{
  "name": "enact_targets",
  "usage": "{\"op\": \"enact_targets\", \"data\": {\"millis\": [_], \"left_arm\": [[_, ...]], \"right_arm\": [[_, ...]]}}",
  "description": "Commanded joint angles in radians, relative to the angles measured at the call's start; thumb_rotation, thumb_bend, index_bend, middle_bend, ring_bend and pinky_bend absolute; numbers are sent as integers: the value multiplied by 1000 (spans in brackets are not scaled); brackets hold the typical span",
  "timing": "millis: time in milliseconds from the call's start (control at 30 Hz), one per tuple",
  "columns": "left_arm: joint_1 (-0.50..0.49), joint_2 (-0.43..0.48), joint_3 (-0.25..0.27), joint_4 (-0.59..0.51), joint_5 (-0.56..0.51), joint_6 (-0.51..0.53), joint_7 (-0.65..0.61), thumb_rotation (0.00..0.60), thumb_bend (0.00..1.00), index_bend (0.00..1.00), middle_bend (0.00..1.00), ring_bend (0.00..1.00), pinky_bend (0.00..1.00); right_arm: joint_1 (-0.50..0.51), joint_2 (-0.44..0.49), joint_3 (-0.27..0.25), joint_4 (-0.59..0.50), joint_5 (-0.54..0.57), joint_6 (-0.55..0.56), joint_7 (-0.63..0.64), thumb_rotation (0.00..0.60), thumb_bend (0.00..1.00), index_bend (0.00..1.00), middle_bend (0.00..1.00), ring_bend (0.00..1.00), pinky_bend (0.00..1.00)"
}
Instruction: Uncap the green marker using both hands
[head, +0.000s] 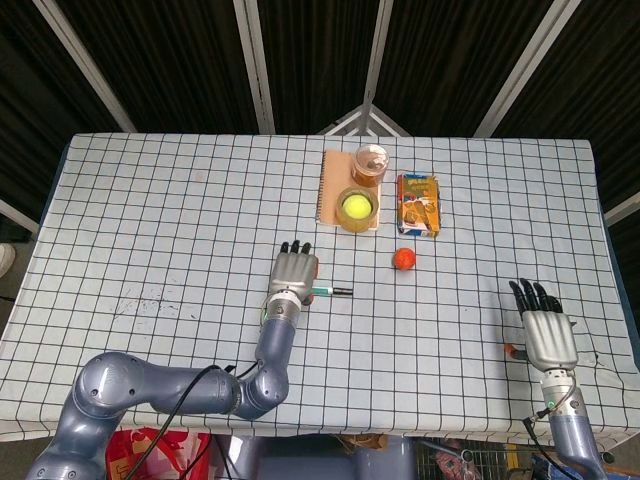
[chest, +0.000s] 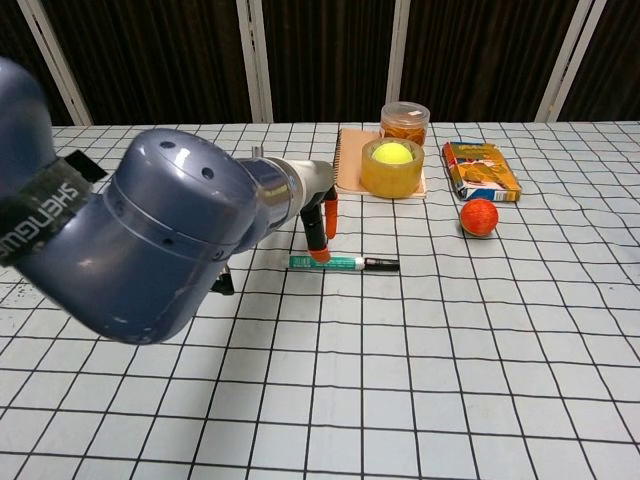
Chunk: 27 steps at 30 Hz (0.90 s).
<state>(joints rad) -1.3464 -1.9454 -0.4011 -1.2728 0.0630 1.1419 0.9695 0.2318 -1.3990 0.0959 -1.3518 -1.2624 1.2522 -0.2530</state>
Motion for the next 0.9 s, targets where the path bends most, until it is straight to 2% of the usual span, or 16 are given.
{"op": "enact_targets", "data": {"millis": [33, 400, 900], "left_arm": [[3, -11, -4, 12, 4, -2, 9, 600, 393, 458, 86, 0, 0], [16, -69, -2, 106, 27, -38, 41, 600, 393, 420, 86, 0, 0], [24, -125, -27, 186, 86, -87, 59, 600, 424, 478, 92, 0, 0]], "right_arm": [[-1, -3, -1, 7, -4, 0, 8, 600, 167, 83, 72, 51, 178], [-3, -16, -4, 29, -4, -10, 16, 600, 167, 84, 72, 51, 178], [1, -36, -1, 60, 4, -30, 25, 600, 167, 90, 72, 51, 178]]}}
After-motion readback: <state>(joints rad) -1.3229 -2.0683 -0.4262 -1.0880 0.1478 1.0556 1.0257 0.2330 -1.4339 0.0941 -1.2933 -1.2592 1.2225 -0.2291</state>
